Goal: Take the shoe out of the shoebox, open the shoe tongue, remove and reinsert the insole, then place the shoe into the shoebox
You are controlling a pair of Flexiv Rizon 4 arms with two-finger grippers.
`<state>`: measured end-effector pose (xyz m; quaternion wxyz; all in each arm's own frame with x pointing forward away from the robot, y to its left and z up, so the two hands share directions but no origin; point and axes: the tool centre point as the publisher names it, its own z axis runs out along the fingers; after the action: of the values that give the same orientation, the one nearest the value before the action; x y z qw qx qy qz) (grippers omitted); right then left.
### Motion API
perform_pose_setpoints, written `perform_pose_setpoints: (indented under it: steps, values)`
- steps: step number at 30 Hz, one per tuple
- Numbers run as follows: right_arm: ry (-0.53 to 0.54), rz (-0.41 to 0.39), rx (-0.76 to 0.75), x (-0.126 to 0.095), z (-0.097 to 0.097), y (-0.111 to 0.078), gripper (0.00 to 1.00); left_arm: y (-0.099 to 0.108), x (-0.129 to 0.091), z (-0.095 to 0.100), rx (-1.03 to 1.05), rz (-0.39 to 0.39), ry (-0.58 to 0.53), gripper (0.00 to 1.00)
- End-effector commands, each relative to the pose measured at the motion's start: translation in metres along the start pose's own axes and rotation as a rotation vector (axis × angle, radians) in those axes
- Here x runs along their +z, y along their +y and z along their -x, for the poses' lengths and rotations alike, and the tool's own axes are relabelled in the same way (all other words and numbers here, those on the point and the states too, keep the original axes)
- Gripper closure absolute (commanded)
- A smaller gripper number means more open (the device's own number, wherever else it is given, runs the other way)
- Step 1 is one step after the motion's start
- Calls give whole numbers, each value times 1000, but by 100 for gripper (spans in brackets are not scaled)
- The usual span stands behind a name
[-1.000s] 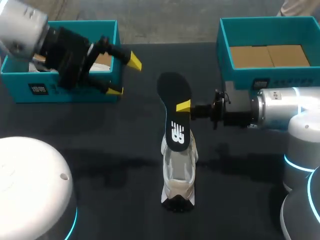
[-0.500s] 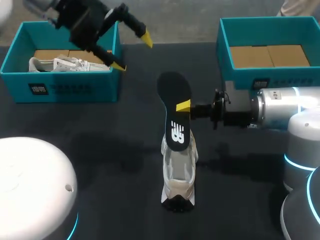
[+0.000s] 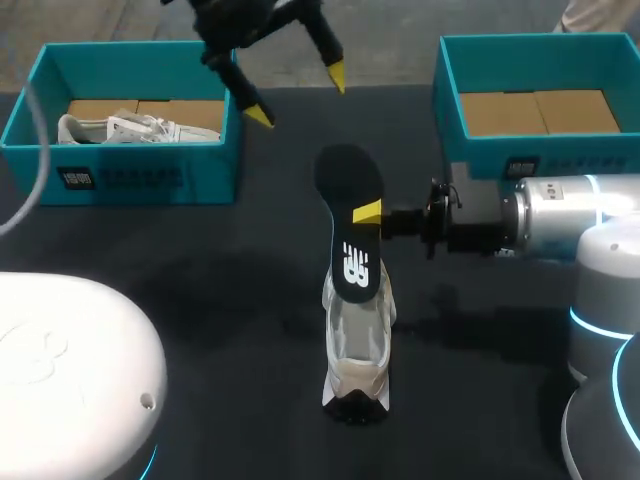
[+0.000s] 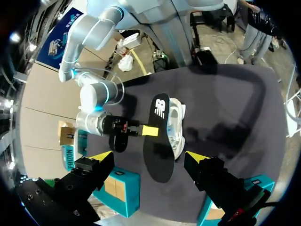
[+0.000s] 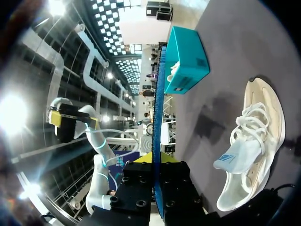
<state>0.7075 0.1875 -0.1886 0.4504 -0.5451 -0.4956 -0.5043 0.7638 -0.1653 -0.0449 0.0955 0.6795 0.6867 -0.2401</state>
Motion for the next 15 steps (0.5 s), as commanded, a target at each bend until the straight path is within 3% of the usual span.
perform_pose_setpoints:
  steps: [1,10,15]
  values:
    - [-3,2,0,2,0,-1,100,7,7,18,2,-13,427,0]
    - [-3,2,0,2,0,-1,100,17,23,49,28,-52,613,0]
    - [-3,2,0,2,0,-1,100,22,27,56,23,-60,707,0]
